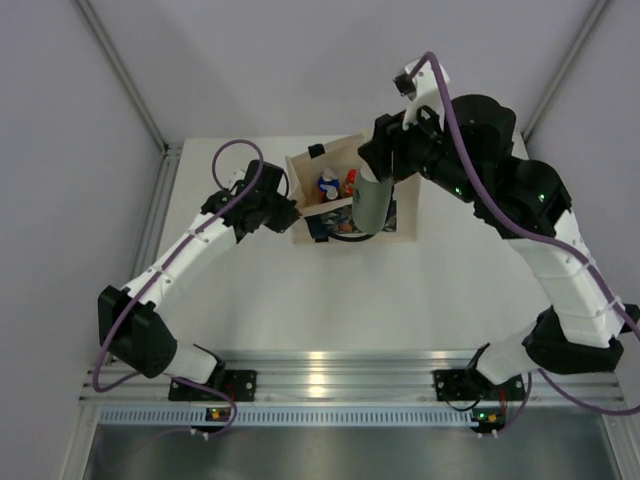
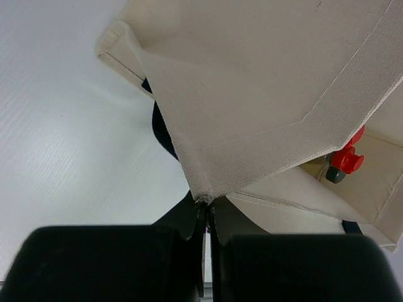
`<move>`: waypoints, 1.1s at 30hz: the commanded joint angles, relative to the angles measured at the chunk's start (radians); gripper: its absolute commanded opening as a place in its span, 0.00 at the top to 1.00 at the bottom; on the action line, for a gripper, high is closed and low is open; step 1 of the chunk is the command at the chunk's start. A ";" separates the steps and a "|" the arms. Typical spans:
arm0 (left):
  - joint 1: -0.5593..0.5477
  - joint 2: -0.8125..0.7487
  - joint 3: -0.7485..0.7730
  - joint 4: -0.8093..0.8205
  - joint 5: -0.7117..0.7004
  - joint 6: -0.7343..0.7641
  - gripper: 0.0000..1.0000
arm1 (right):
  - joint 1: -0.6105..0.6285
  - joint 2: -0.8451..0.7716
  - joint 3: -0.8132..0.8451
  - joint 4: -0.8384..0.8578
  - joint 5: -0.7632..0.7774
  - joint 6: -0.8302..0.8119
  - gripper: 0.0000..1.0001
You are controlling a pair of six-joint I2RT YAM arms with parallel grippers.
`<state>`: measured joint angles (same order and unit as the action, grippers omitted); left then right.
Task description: Take the personal care products out of the canvas bag
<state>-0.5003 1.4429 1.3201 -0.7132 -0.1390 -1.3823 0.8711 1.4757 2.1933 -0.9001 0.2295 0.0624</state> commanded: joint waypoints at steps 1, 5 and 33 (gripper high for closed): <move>0.000 0.016 -0.005 -0.031 0.039 0.002 1.00 | 0.017 -0.115 -0.074 0.127 0.088 0.024 1.00; 0.000 0.019 0.005 -0.032 0.049 0.014 1.00 | 0.017 -0.224 -0.277 0.217 0.174 0.033 1.00; 0.000 0.067 0.053 -0.031 0.128 0.080 1.00 | -0.340 -0.758 -1.452 0.794 -0.035 0.096 1.00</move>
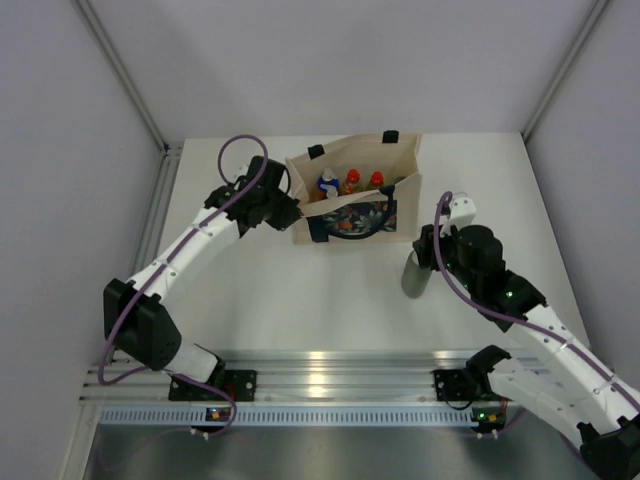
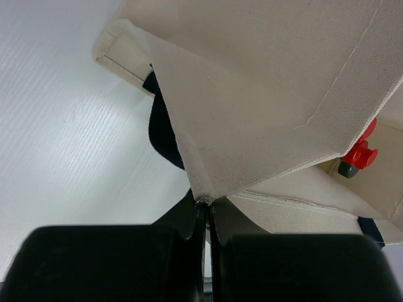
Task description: Take the personal care products out of the canvas bag
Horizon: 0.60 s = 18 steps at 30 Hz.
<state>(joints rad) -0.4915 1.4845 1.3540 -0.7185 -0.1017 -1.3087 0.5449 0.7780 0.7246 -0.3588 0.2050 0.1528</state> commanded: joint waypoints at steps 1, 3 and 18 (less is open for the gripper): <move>-0.010 0.025 0.020 -0.027 0.091 0.009 1.00 | -0.014 -0.065 0.004 0.253 -0.010 0.005 1.00; -0.009 0.022 0.023 -0.027 0.089 0.008 1.00 | -0.016 -0.066 -0.004 0.241 -0.027 -0.002 1.00; -0.010 0.022 0.023 -0.025 0.094 -0.004 1.00 | -0.016 0.079 0.316 0.049 -0.088 -0.019 0.29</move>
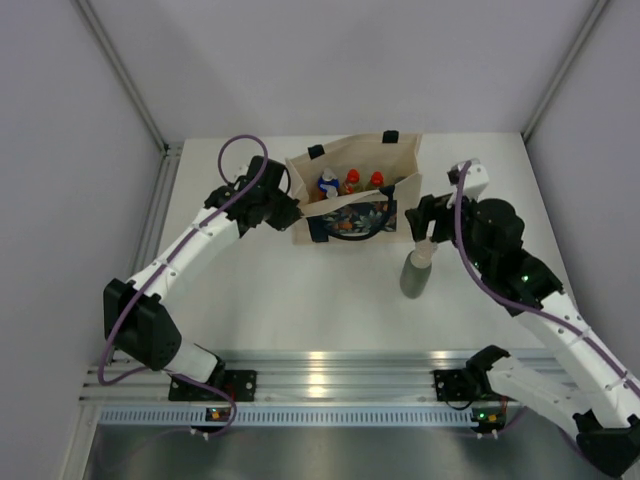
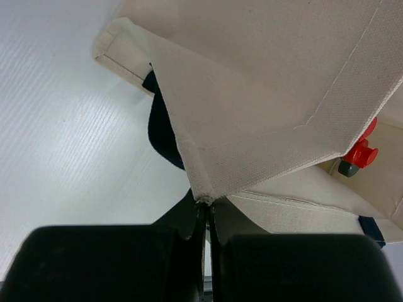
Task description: Take the personal care products out of the canvas bag
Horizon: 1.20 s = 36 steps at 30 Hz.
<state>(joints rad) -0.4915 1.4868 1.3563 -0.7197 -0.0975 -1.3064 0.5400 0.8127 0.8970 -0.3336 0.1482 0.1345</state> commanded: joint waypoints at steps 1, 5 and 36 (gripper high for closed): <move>-0.010 0.020 0.021 -0.026 0.091 -0.010 1.00 | -0.009 0.069 0.182 0.010 -0.044 0.002 0.30; -0.010 0.021 0.023 -0.024 0.093 -0.027 1.00 | -0.003 0.244 0.383 -0.071 -0.126 0.022 0.37; -0.012 -0.022 -0.052 -0.027 0.108 -0.017 1.00 | 0.153 1.220 1.201 -0.406 -0.170 -0.329 0.51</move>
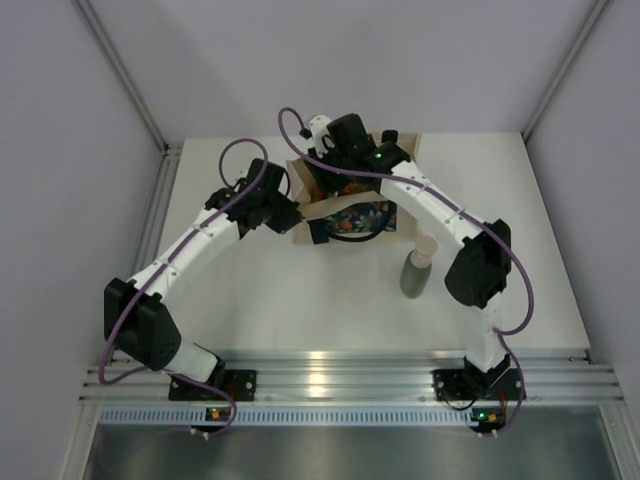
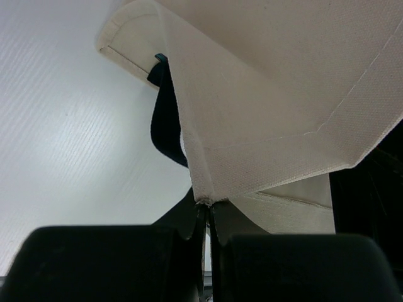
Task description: Take the personal care products out of the canvas bag
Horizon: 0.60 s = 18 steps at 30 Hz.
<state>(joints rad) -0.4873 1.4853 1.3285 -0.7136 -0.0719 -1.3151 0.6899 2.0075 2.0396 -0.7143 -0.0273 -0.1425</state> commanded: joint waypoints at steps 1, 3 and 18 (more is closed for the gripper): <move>-0.016 -0.023 -0.025 -0.032 0.083 -0.007 1.00 | 0.005 0.030 0.060 -0.025 0.007 -0.054 0.51; -0.014 -0.022 -0.023 -0.033 0.083 -0.006 1.00 | 0.003 0.046 0.057 -0.028 0.007 -0.062 0.51; -0.013 -0.002 0.009 -0.035 0.083 0.016 1.00 | -0.007 0.100 0.033 -0.025 -0.019 -0.089 0.86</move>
<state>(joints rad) -0.4873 1.4815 1.3254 -0.7113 -0.0673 -1.3106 0.6861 2.0953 2.0495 -0.7265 -0.0254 -0.2180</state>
